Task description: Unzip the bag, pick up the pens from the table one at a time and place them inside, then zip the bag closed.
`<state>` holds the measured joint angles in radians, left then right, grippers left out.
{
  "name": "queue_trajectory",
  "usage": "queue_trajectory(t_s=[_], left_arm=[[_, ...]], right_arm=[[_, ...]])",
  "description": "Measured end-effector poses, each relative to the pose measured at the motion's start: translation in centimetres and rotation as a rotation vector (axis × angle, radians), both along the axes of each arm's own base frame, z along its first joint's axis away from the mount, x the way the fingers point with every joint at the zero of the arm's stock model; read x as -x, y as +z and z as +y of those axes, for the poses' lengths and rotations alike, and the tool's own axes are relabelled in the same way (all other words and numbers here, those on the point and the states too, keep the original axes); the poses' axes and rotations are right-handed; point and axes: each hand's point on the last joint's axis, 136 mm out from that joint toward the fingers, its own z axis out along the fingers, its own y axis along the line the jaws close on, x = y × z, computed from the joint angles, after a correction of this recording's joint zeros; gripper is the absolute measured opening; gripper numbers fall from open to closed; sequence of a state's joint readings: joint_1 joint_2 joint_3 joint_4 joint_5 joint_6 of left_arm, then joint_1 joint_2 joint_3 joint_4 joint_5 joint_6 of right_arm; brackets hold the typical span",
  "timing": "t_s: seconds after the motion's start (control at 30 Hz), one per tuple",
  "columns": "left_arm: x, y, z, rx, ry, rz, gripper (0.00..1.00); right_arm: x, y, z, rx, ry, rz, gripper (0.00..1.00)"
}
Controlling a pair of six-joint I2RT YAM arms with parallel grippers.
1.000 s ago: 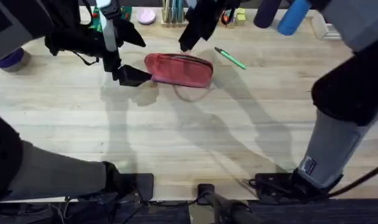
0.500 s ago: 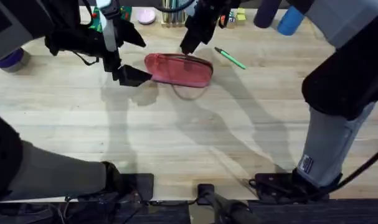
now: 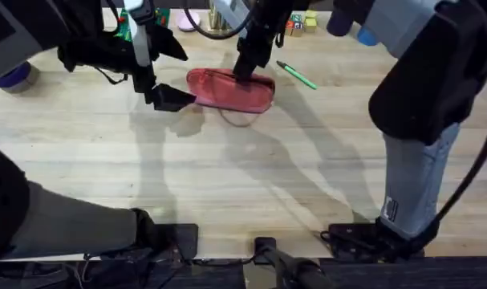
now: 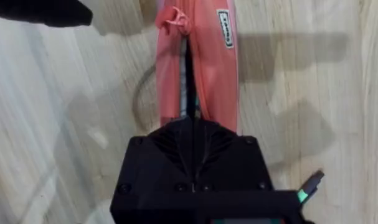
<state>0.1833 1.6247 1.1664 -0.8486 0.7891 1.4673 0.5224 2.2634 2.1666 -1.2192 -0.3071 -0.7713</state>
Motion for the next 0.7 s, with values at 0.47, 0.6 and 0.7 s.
queue_trajectory(t_s=[0.47,0.6,0.7], left_arm=[[0.0,0.0,0.0,0.000,0.000,0.000,0.993],[0.0,0.0,0.0,0.000,0.000,0.000,0.993],[0.0,0.0,0.0,0.000,0.000,0.000,0.993]], right_arm=[[-0.1,-2.7,0.1,0.017,0.044,0.032,0.032],[-0.1,-3.0,0.2,0.020,0.045,0.036,0.031],[-0.1,-3.0,0.2,0.020,0.046,0.036,0.031]])
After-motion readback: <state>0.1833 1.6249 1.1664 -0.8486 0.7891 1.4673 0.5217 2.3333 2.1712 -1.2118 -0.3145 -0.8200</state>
